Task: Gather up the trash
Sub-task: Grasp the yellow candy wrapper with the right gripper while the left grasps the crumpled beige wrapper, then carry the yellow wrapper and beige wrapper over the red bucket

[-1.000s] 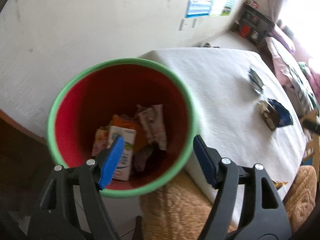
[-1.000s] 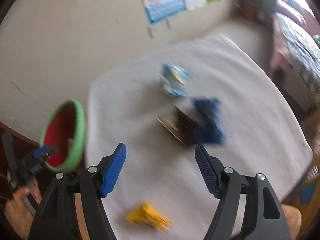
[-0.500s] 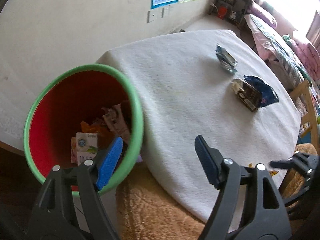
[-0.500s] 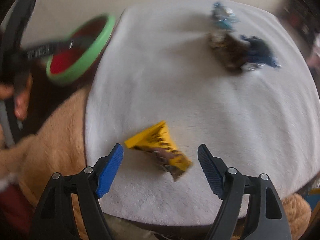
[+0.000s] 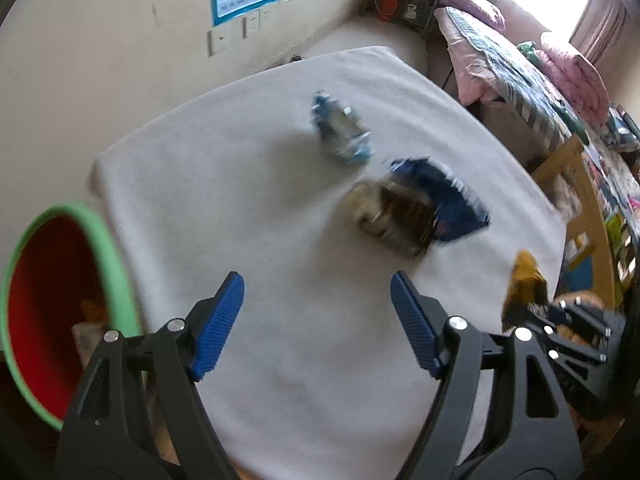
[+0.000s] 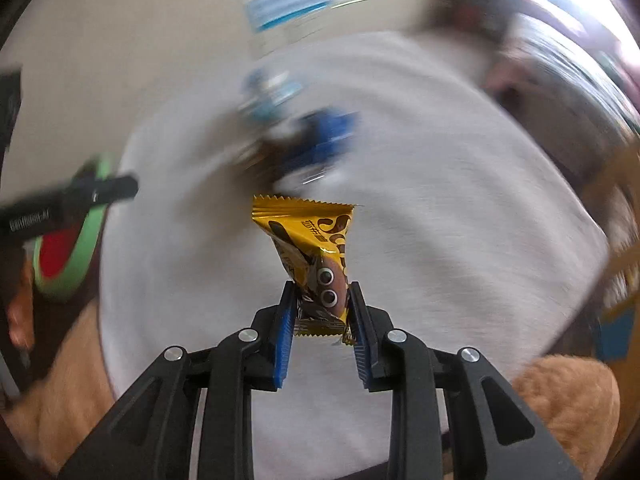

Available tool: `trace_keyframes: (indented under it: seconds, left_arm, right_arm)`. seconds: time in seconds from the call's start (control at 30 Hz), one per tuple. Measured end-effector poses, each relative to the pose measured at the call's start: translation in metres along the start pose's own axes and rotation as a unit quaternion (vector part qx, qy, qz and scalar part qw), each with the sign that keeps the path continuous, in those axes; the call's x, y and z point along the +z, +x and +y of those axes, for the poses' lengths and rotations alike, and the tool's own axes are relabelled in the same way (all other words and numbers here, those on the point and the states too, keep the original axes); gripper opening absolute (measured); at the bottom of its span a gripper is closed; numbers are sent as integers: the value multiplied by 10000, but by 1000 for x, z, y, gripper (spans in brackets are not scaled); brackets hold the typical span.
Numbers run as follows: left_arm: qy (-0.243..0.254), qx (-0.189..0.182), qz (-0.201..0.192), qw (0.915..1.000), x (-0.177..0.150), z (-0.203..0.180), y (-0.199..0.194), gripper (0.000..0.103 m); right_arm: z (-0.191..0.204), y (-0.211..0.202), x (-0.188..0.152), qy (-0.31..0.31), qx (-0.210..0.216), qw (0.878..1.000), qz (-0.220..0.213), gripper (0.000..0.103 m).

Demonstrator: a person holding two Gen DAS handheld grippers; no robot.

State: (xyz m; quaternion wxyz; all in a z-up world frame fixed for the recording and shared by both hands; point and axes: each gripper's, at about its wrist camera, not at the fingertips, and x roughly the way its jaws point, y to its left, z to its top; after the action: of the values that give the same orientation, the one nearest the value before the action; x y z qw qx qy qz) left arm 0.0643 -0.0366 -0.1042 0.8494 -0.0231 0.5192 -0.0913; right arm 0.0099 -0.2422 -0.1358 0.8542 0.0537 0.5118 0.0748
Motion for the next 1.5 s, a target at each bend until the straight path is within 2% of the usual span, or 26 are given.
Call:
trace_keyframes:
  seconds: [0.07, 0.13, 0.2, 0.3, 0.43, 0.5, 0.63, 0.67, 0.73, 0.77, 0.8, 0.83, 0.87, 1.13, 1.2, 1.23, 1.47, 1.5]
  left_arm:
    - [-130, -98, 53, 9999, 17, -15, 15, 73]
    - [-220, -2, 125, 9997, 30, -26, 30, 73]
    - [-369, 30, 146, 9992, 39, -32, 41, 73]
    - [-877, -38, 297, 9957, 54, -35, 62, 73]
    - [-1360, 47, 760, 9878, 58, -39, 92, 73]
    - [-1338, 43, 862, 9872, 56, -46, 99, 74]
    - [-534, 47, 976, 9938, 45, -70, 107, 79]
    - [-411, 72, 955, 9946, 44, -73, 106, 77]
    - [-206, -61, 951, 9952, 41, -77, 104, 62]
    - [-137, -144, 1013, 9947, 39, -79, 102, 47]
    - [-27, -206, 1090, 9938, 36, -80, 100, 38]
    - [48, -189, 1113, 9936, 35, -80, 98, 35]
    - [140, -155, 1127, 9934, 32, -78, 96, 24]
    - [118, -298, 1237, 9918, 8, -28, 74, 26]
    - [103, -222, 1096, 9937, 6, -19, 70, 46]
    - [87, -199, 1036, 9944, 8, -15, 69, 47]
    - [-163, -230, 1010, 9945, 5, -3, 70, 47]
    - [-163, -221, 983, 9948, 4, -6, 70, 40]
  right_arm:
    - [-18, -1, -2, 327, 32, 9994, -52, 26]
    - [-26, 1, -5, 462, 134, 9988, 18, 26]
    - [-26, -1, -5, 402, 181, 9990, -1, 26]
    - [-19, -2, -8, 242, 257, 9994, -52, 28]
    - [-15, 7, -5, 221, 313, 9993, -15, 28]
    - [-17, 10, -4, 300, 332, 9990, -17, 28]
    - [-22, 10, -4, 464, 333, 9984, 9, 28]
    - [-23, 10, -4, 486, 335, 9983, 9, 28]
    - [-24, 10, -4, 496, 331, 9982, 11, 28]
    - [-23, 10, -4, 488, 327, 9983, 12, 28]
    - [-23, 11, -4, 486, 325, 9983, 12, 28]
    - [-23, 12, -3, 486, 325, 9983, 14, 28]
    - [-23, 12, -3, 490, 325, 9983, 17, 28]
    - [-21, 17, -1, 447, 325, 9984, 95, 28]
    - [-21, 19, 0, 424, 322, 9985, 115, 28]
    - [-20, 20, 0, 416, 318, 9986, 118, 28]
    - [-21, 20, 1, 410, 319, 9986, 94, 28]
    - [-21, 20, 1, 415, 322, 9986, 79, 28]
